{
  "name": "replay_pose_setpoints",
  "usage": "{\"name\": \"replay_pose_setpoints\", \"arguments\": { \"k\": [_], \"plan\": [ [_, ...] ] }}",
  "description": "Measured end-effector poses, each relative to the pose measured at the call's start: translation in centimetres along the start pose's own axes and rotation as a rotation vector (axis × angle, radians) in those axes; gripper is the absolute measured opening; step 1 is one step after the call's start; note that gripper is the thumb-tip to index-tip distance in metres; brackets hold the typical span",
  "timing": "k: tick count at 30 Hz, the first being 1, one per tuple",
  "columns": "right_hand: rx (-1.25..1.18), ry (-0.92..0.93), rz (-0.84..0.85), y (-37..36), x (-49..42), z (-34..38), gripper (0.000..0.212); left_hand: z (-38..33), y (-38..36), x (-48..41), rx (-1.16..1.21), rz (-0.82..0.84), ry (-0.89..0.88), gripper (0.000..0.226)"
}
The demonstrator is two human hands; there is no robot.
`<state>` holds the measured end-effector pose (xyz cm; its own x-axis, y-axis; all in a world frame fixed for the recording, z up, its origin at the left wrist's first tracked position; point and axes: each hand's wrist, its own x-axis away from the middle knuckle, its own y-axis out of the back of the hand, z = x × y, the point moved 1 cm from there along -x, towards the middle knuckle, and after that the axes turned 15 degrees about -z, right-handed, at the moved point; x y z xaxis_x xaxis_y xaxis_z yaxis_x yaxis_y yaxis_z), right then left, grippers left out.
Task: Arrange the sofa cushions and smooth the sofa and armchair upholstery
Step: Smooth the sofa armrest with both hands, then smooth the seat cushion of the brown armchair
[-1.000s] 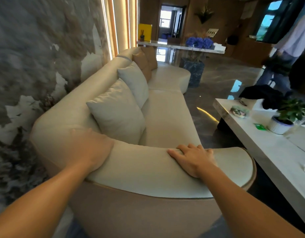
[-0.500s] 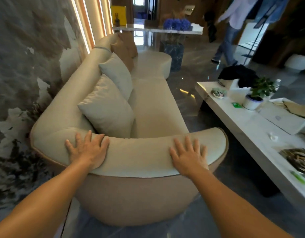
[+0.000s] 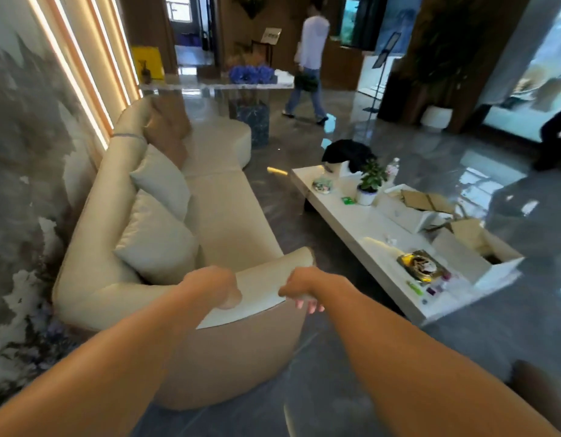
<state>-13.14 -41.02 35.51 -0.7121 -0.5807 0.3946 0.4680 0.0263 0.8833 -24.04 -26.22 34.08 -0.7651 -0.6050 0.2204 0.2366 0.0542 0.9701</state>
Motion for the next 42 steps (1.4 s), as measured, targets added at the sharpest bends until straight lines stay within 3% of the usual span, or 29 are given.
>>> {"name": "replay_pose_setpoints", "arguments": {
  "k": [5,11,18,22,30,34,42],
  "plan": [
    [-0.012,-0.015,-0.086,7.6,12.3,-6.6,0.03,-8.5,9.3,9.7,-0.067,-0.035,-0.159,0.056],
    [-0.063,-0.199,-0.171,11.2,29.8,-21.6,0.035,-23.1,13.9,23.7,-0.079,-0.014,-0.401,0.035],
    [-0.001,-0.487,-0.202,6.7,51.0,-40.6,0.03,-43.2,11.9,40.3,-0.164,0.031,-0.783,0.028],
    [-0.068,-0.731,-0.23,2.1,61.9,-49.2,0.033,-53.7,9.8,49.4,-0.143,0.018,-1.023,0.042],
    [-0.107,-1.046,-0.156,-5.2,79.3,-56.6,0.032,-64.3,4.4,66.1,-0.203,0.033,-1.368,0.033],
    [-0.191,-1.241,-0.252,-8.4,84.8,-58.4,0.038,-67.5,2.1,71.2,-0.295,0.003,-1.516,0.037],
    [-0.286,-1.408,-0.342,-12.4,91.5,-63.5,0.041,-73.9,-1.2,78.2,-0.306,-0.004,-1.707,0.045]
  ]
}}
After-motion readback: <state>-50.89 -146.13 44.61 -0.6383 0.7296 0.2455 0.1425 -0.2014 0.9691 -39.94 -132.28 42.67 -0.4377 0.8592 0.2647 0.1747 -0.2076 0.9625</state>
